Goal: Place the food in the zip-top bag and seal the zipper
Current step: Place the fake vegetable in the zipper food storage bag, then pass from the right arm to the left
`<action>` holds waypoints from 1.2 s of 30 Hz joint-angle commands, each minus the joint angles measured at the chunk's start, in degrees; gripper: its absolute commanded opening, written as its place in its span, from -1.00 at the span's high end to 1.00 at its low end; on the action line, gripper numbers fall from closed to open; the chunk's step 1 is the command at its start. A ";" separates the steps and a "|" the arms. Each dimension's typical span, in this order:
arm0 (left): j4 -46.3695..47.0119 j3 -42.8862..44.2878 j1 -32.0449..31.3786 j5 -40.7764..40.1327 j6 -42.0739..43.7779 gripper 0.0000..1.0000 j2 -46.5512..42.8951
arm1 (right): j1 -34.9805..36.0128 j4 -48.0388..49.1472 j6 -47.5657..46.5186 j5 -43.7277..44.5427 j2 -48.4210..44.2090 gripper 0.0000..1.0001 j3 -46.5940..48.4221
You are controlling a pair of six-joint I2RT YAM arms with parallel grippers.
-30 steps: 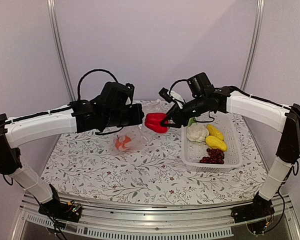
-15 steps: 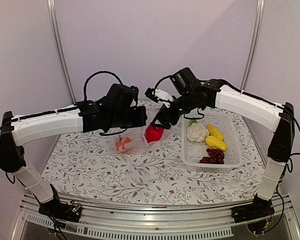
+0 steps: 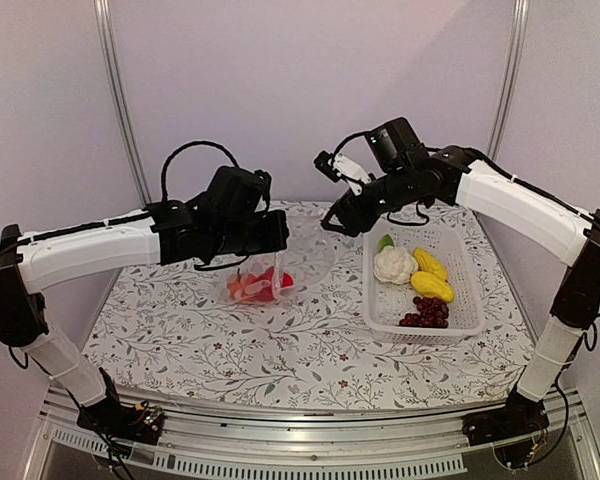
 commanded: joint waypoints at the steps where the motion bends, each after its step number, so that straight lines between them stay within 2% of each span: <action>1: -0.56 0.18 0.69 0.32 0.42 1.00 -1.23 | -0.32 -1.18 3.58 2.41 4.65 -0.13 -1.18; 6: -2.56 1.16 0.68 0.18 0.82 1.00 -1.49 | -1.80 -3.96 5.54 -5.40 8.58 0.32 1.20; 7: -3.00 1.32 0.69 0.25 0.92 0.99 -1.56 | -2.11 -4.32 5.82 -7.19 8.98 0.60 1.63; 8: -3.83 1.51 0.70 0.38 1.01 0.90 -1.54 | -2.51 -4.42 6.43 -9.41 9.29 0.88 1.97; 9: -4.89 2.00 0.63 0.62 0.91 0.76 -1.39 | -2.99 -4.51 7.00 -11.57 9.23 1.00 2.23; 13: -11.82 4.57 -0.69 1.82 -0.56 0.36 -0.48 | -4.78 -3.88 10.67 -19.55 8.01 1.00 3.32; 14: -14.19 5.64 -1.94 1.08 -0.61 0.18 -0.02 | -4.92 -3.52 11.39 -20.15 7.65 1.00 3.32; 15: -17.07 7.12 -3.21 -0.13 -0.99 0.13 0.73 | -4.94 -3.16 12.16 -20.53 7.02 1.00 3.26; 19: -24.55 11.02 -6.83 -1.39 -3.92 0.16 3.98 | -4.97 -2.64 12.95 -21.22 5.45 1.00 3.14; 22: -25.85 10.74 -7.66 -3.45 -7.06 0.29 4.09 | -4.95 -2.54 15.18 -21.49 4.99 1.00 3.14; 25: -25.38 10.20 -8.03 -5.00 -8.95 0.31 3.11 | -5.03 -2.33 16.29 -21.38 5.06 1.00 3.10; 31: -22.09 12.43 -11.14 -7.59 -8.66 -0.18 4.48 | -5.03 -1.28 18.84 -21.34 5.16 1.00 3.15; 34: -22.97 13.94 -12.86 -12.17 -11.65 -0.20 6.79 | -5.01 -1.01 19.60 -21.05 5.09 1.00 3.24; 36: -25.54 15.09 -13.33 -14.64 -14.52 -0.09 8.54 | -5.03 -1.00 19.76 -20.80 4.87 1.00 3.17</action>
